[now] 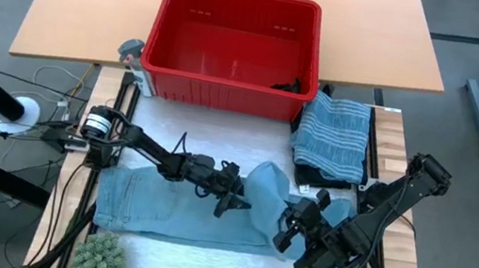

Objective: Fold Laundry from Bin
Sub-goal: Fold the light blue pants

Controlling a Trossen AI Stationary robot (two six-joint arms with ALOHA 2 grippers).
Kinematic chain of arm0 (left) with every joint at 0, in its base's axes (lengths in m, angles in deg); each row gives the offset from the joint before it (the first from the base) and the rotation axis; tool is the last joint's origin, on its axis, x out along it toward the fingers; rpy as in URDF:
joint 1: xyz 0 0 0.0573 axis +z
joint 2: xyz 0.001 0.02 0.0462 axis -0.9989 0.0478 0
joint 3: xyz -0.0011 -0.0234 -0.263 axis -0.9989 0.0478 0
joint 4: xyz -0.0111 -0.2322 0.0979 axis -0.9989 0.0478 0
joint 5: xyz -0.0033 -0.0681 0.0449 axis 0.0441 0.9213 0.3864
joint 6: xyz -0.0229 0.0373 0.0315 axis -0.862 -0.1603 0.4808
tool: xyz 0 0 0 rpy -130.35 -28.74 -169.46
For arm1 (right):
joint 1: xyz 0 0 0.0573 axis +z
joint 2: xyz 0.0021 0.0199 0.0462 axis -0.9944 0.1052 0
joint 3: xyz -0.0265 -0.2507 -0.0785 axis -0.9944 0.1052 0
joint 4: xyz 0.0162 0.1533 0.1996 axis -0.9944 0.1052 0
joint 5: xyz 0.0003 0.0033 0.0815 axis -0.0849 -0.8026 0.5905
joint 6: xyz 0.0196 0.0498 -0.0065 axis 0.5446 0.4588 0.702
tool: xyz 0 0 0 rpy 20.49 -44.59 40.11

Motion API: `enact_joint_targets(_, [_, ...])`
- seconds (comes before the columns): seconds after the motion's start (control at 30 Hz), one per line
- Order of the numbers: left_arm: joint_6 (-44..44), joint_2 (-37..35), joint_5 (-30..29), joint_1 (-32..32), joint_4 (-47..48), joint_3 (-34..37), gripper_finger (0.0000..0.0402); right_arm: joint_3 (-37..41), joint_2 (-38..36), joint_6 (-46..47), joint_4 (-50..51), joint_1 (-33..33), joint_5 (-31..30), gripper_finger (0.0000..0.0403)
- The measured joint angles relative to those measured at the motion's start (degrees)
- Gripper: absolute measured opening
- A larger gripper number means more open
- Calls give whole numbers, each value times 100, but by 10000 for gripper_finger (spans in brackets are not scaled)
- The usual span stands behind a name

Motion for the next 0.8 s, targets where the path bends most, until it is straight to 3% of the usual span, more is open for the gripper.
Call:
enact_joint_targets(0.23, [-145,42,-44,-13,-41,0,188,0,2,-13,2,0,-111,25])
enact_joint_targets(0.43, [72,59,311,-66,-313,4,176,0,-8,-13,14,0,-152,25])
enact_joint_targets(0.63, [-297,59,903,-49,-342,4,90,0,-11,4,143,0,-148,25])
enact_joint_targets(0.73, [-751,44,1481,-10,-330,4,24,0,-11,7,200,0,-130,25])
enact_joint_targets(0.8, [-1118,-10,1835,20,-328,4,10,0,-11,14,259,0,-92,25])
